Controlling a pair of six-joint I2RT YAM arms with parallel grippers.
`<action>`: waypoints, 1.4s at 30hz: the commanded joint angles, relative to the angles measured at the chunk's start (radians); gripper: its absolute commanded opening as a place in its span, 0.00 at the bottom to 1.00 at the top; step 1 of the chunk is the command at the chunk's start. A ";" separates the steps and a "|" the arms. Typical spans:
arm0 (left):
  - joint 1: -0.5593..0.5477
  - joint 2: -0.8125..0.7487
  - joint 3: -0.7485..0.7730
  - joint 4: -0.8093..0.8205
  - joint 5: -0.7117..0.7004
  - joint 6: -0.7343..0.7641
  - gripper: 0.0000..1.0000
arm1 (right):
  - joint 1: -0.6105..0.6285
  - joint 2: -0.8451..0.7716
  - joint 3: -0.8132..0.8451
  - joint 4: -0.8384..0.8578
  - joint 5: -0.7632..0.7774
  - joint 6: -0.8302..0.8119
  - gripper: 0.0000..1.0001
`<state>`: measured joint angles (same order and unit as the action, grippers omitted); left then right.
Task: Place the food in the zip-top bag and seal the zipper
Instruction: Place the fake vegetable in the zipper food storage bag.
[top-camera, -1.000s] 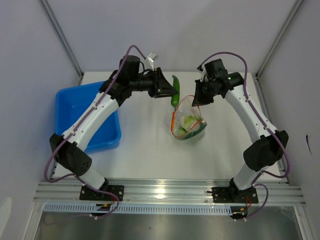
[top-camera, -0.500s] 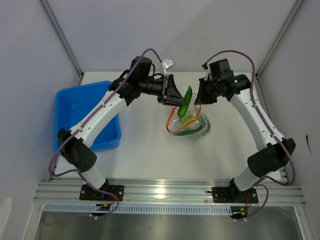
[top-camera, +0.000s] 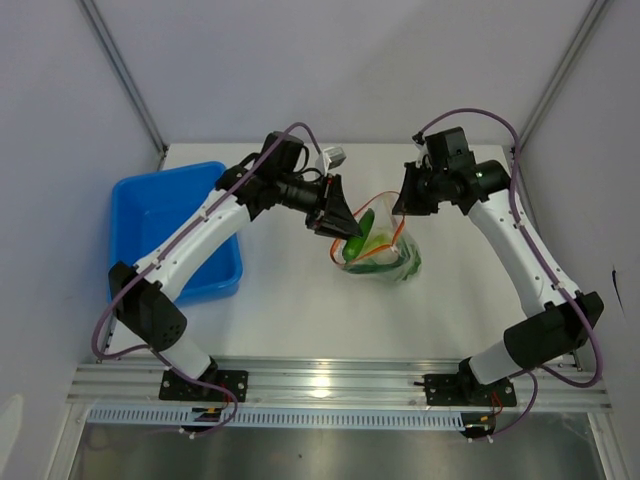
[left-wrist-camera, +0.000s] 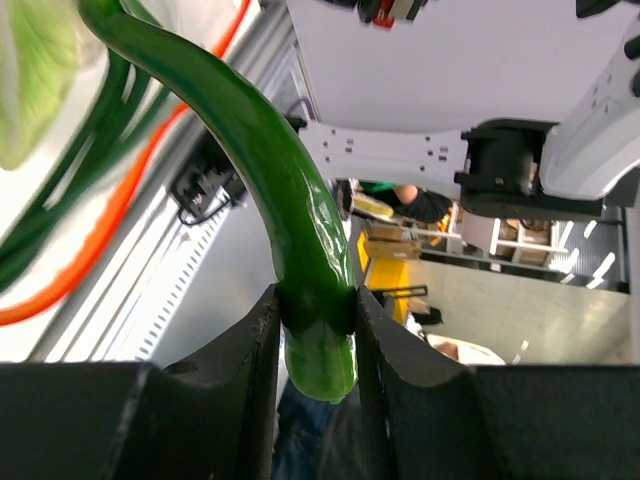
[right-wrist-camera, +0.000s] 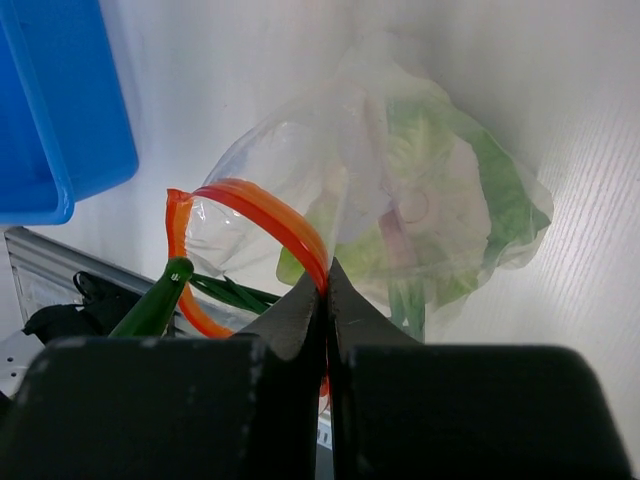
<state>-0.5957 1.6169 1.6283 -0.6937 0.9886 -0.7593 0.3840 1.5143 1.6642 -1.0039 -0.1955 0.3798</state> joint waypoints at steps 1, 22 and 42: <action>-0.018 -0.040 -0.011 -0.085 0.067 0.006 0.01 | 0.007 -0.074 0.000 0.077 -0.009 0.025 0.00; -0.029 0.087 -0.100 0.028 0.104 -0.189 0.01 | 0.107 -0.244 -0.164 0.151 -0.081 -0.002 0.00; 0.011 0.046 -0.216 0.108 -0.186 -0.396 0.01 | 0.119 -0.319 -0.265 0.154 -0.200 -0.041 0.00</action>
<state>-0.5907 1.7191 1.4097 -0.6037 0.8581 -1.0748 0.4957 1.2469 1.4010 -0.9131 -0.3225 0.3477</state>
